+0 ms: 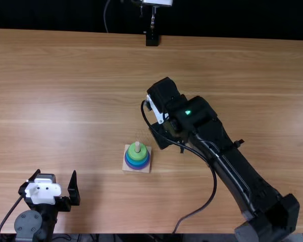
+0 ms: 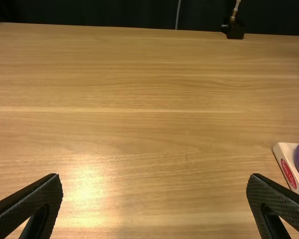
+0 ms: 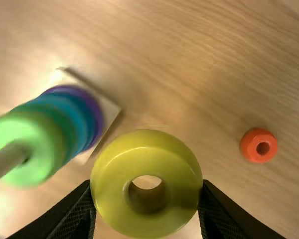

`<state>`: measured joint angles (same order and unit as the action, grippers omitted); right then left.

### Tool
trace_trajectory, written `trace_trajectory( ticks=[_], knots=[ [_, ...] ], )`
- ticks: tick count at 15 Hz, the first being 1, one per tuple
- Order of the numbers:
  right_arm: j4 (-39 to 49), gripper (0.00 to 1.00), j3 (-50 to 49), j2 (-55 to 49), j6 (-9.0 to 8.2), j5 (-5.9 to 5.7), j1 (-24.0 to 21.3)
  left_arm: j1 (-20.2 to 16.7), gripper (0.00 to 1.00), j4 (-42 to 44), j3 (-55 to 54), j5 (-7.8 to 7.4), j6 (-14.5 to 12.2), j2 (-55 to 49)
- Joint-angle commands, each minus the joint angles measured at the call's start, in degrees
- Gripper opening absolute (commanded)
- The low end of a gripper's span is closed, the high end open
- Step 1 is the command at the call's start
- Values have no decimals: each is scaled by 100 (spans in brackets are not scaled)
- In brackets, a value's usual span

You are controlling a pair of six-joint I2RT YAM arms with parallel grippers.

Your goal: Build the Hanoi tower: stack the rings onto the peg from bottom to top in this color order: purple, dark blue, light blue, dark green, light green, yellow, orange.

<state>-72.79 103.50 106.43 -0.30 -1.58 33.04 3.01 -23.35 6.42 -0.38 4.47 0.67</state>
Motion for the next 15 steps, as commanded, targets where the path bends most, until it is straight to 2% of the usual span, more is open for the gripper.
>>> trace_trajectory(
  ticks=[1, 3, 5, 7, 11, 15],
  knots=[
    [-236, 0, 469, -228, 82, 190, 54, 33, 100, -449, -642, 7, -78, -67],
    [-447, 0, 829, -228, 93, 232, 98, 33, 100, -449, -642, 7, -78, -67],
    [-626, 0, 1155, -228, 103, 222, 414, 25, 100, -449, -642, 7, -78, -67],
    [-721, 0, 1365, -228, 93, 243, 537, 33, 100, -449, -642, 7, -78, -67],
    [-774, 0, 1374, -219, 30, 243, 950, 33, 100, -449, -642, 7, -78, -67],
    [-763, 0, 1383, -211, 19, 253, 1056, 33, 100, -449, -642, 7, -78, -67]
  ],
)
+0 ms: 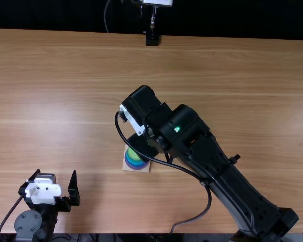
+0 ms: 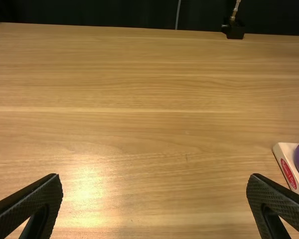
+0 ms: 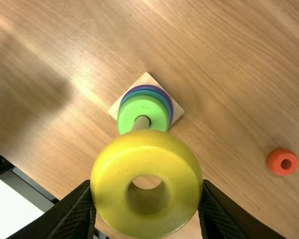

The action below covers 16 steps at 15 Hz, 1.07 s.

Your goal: Build the Hanoi tower: stack the rings onto the peg from bottom to top in this color order: purple, dark blue, light blue, dark green, light green, yellow, orange.

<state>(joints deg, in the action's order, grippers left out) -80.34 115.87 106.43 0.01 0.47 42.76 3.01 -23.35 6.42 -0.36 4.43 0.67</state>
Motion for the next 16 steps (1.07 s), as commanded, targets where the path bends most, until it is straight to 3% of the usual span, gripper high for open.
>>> trace_trajectory(
  ticks=[1, 16],
  knots=[
    [-9, 0, 137, -193, -12, 48, 109, 33, 100, -449, -642, 4, -73, -67],
    [33, 0, -127, -114, -12, 37, 197, 33, 100, -449, -642, 4, -73, -67]
  ],
)
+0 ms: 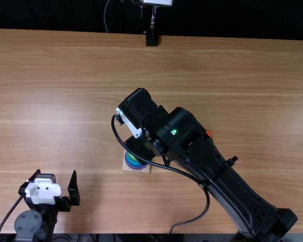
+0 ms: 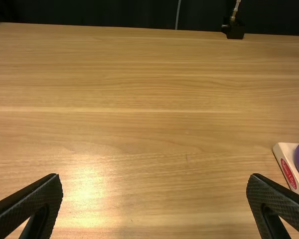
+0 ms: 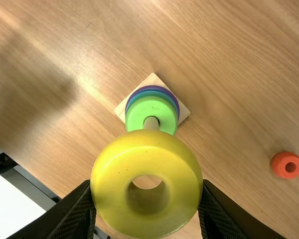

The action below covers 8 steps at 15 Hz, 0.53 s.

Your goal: Build the Hanoi tower: stack the rings onto the peg from bottom to top in this color order: purple, dark blue, light blue, dark green, light green, yellow, orange.

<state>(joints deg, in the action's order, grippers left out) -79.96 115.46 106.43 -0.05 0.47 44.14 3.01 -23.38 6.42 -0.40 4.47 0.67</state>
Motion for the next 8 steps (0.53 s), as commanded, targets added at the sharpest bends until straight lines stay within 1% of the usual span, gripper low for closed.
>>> trace_trajectory(
  ticks=[1, 3, 8],
  knots=[
    [-4, 0, -85, -70, -5, 37, 60, 33, 100, -447, -642, 9, -78, -67],
    [6, 0, -67, 220, -5, 37, 60, 33, 100, -447, -642, 9, -78, -67],
    [6, 0, -67, 246, -5, 37, 60, 33, 100, -447, -642, 9, -78, -67]
  ],
)
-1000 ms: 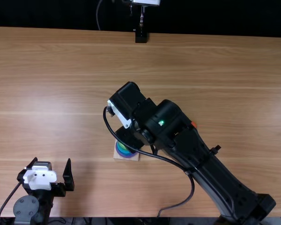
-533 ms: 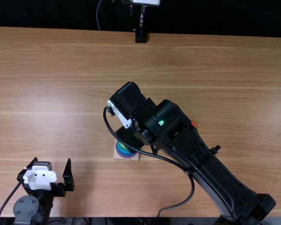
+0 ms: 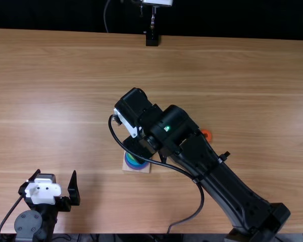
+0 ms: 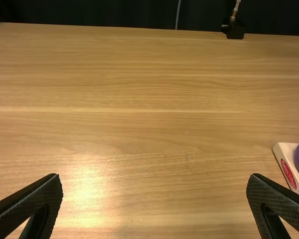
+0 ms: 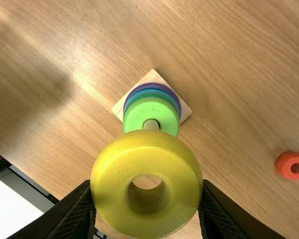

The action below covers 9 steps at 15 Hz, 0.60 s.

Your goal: Build the Hanoi tower: stack the rings onto the peg from bottom to top in this color order: purple, dark blue, light blue, dark green, light green, yellow, orange.

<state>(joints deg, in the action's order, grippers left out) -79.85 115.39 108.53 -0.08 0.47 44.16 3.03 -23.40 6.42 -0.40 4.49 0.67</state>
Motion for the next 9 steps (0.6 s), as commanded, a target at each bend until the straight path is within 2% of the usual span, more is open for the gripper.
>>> trace_trajectory(
  ticks=[1, 9],
  knots=[
    [-5, 0, -78, 37, -3, 37, 57, 31, 100, -445, -642, 9, -80, -67],
    [6, 0, -245, 54, -13, 27, 57, 31, 100, -445, -642, 9, -80, -67]
  ],
)
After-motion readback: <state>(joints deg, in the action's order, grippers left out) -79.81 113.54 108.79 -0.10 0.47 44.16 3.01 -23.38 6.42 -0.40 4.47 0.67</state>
